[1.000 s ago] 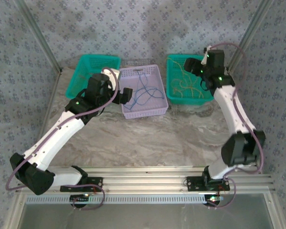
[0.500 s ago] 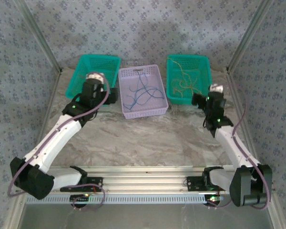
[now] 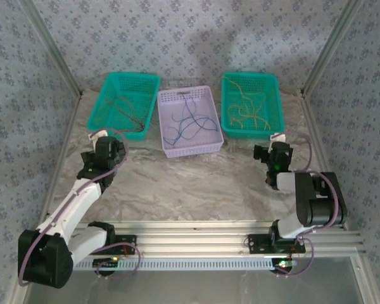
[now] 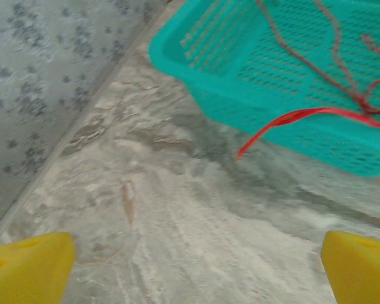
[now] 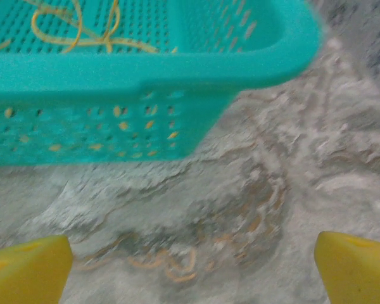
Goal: Untangle the cables
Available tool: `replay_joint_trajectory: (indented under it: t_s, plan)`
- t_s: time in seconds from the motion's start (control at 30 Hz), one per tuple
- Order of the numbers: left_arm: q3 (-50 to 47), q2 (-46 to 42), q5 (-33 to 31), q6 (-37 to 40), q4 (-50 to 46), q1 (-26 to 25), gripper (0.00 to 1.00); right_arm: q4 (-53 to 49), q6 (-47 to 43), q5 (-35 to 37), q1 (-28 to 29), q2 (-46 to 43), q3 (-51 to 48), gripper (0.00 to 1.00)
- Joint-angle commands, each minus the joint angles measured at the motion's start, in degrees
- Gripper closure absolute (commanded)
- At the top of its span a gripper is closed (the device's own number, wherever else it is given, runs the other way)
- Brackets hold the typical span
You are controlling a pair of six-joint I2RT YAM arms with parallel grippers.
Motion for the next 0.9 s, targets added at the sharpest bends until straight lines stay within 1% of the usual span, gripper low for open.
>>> replay_joint_trajectory:
  t_s: [0.0, 0.03, 0.07, 0.1, 0.13, 0.2, 0.27, 0.33, 0.37, 0.4, 0.43, 0.5, 0.53, 0.57, 0.6, 0.63, 0.67, 0.73, 0.77, 0.8, 0.87]
  plan:
    - [-2.31, 2.23, -2.41, 2.89, 11.82, 3.04, 0.0, 7.21, 2.09, 2.43, -0.39, 0.29, -1.79, 0.0]
    - [-2.95, 3.42, -2.4, 3.52, 14.11, 4.0, 0.0, 9.93, 0.54, 2.74, 0.09, 1.05, -2.1, 0.0]
    - [-3.0, 4.65, -1.53, 3.31, 15.54, 5.45, 0.0, 9.38, 0.42, 3.33, 0.37, 0.79, -1.92, 0.0]
    - [-3.12, 5.87, 1.38, 3.68, 16.77, 6.74, 0.0, 8.75, 0.48, 3.41, 0.43, 0.77, -1.83, 0.0]
    - [-3.49, 6.94, 2.51, 4.65, 18.32, 7.77, 0.0, 9.95, 0.14, 3.73, 0.63, 0.99, -2.08, 0.0]
    - [-5.68, 9.55, 5.65, 8.04, 25.28, 9.46, 0.0, 10.05, -0.25, 4.61, 1.26, 0.92, -2.12, 0.0]
    - [-7.29, 12.58, 8.78, 8.64, 30.94, 11.29, 0.0, 9.82, -0.29, 4.77, 1.43, 0.9, -2.12, 0.0]
    - [-9.25, 15.94, 10.58, 9.98, 38.93, 11.72, 0.0, 9.95, -0.36, 4.77, 1.52, 0.86, -2.18, 0.0]
    - [-10.05, 18.2, 13.03, 11.61, 43.75, 11.7, 0.0, 10.09, -0.36, 4.82, 1.49, 0.95, -2.13, 0.0]
    - [-9.99, 20.99, 14.17, 12.58, 46.27, 11.74, 0.0, 10.03, -0.36, 4.76, 1.52, 0.87, -2.14, 0.0]
    - [-9.6, 22.87, 13.59, 11.22, 47.42, 11.74, 0.0, 9.94, -0.36, 4.55, 1.4, 0.86, -2.13, 0.0]
    - [-10.94, 27.36, 17.03, 12.54, 55.48, 12.07, 0.0, 9.14, -0.06, 3.13, 0.92, 0.82, -1.86, 0.0]
    - [-10.47, 28.41, 21.59, 14.44, 54.42, 11.76, 0.0, 8.9, 0.07, 2.6, 0.56, 0.82, -1.75, 0.0]
    - [-11.93, 29.78, 23.23, 15.05, 58.32, 11.73, 0.0, 8.89, 0.08, 2.56, 0.54, 0.71, -1.76, 0.0]
    - [-12.25, 30.23, 23.08, 15.04, 60.12, 11.74, 0.0, 8.89, 0.08, 2.58, 0.47, 0.73, -1.74, 0.0]
    - [-11.51, 29.22, 23.47, 14.78, 56.73, 11.87, 0.0, 8.89, 0.08, 2.58, 0.55, 0.72, -1.78, 0.0]
    - [-11.8, 29.71, 23.69, 14.86, 58.26, 12.08, 0.0, 8.86, 0.08, 2.58, 0.58, 0.71, -1.72, 0.0]
    - [-11.58, 29.42, 23.75, 14.79, 57.22, 12.1, 0.0, 8.89, 0.08, 2.58, 0.49, 0.76, -1.74, 0.0]
    - [-11.9, 29.74, 23.6, 14.89, 58.54, 12.09, 0.0, 8.88, 0.08, 2.58, 0.56, 0.77, -1.78, 0.0]
    - [-11.67, 29.43, 23.61, 14.85, 57.54, 11.98, 0.0, 8.89, 0.08, 2.57, 0.56, 0.77, -1.77, 0.0]
    - [-11.91, 29.57, 23.18, 15.02, 58.41, 11.85, 0.0, 8.89, 0.08, 2.57, 0.56, 0.78, -1.76, 0.0]
